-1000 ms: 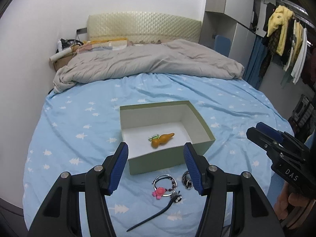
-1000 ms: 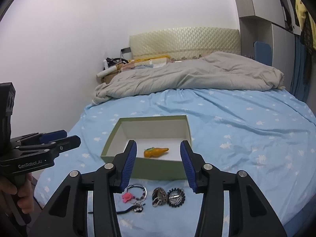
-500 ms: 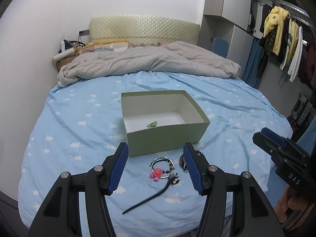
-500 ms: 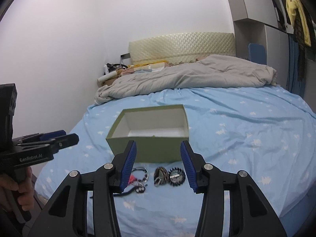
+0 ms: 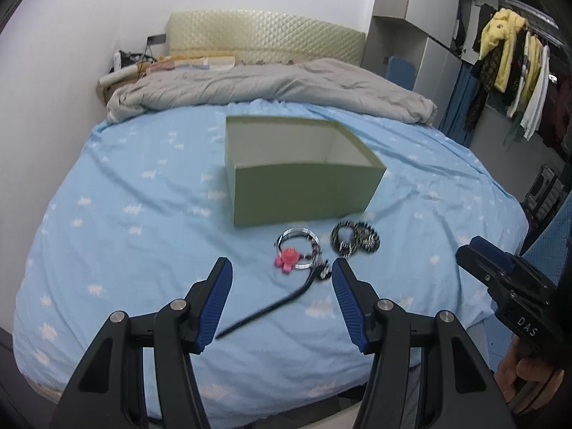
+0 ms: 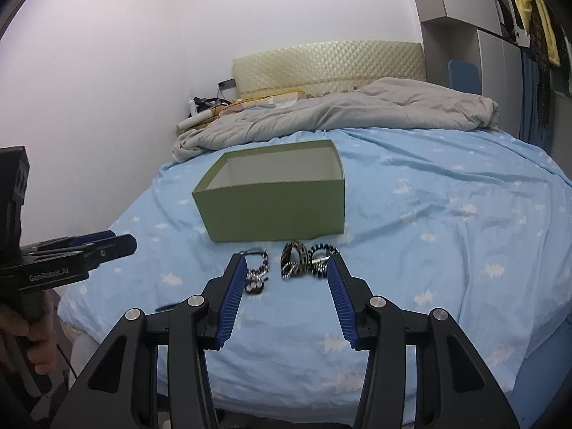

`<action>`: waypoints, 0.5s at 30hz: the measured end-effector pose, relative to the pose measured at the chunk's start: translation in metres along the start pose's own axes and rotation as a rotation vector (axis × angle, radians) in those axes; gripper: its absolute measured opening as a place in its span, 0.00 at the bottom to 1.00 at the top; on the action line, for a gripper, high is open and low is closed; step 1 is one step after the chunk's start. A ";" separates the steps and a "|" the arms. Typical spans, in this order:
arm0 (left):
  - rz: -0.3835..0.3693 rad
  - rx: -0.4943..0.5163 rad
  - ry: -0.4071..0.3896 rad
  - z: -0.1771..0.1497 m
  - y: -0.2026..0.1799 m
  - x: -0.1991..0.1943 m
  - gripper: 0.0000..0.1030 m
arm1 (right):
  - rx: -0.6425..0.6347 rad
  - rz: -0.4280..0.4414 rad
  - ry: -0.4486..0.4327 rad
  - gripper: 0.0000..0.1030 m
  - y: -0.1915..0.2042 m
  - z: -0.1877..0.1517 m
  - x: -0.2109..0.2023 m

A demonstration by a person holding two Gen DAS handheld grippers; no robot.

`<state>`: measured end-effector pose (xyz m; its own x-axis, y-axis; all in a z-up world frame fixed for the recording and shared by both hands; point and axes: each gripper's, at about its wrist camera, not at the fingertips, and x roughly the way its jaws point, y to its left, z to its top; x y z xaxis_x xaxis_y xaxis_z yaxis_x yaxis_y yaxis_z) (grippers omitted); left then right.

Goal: Organize jewelry
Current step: 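Move both open tools back from the box toward the remaining jewelry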

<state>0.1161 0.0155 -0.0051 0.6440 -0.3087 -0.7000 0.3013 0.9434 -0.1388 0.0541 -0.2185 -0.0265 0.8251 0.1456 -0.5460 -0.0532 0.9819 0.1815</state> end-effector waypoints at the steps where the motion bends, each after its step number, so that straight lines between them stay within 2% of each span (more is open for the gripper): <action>1: 0.001 -0.003 0.008 -0.004 0.001 0.002 0.57 | -0.002 0.002 0.000 0.43 0.000 -0.004 0.000; 15: -0.040 0.005 0.122 -0.024 0.011 0.061 0.55 | 0.015 0.020 0.097 0.43 -0.004 -0.019 0.043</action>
<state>0.1421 0.0102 -0.0656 0.5412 -0.3285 -0.7741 0.3287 0.9299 -0.1649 0.0790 -0.2135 -0.0658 0.7653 0.1772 -0.6189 -0.0600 0.9768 0.2054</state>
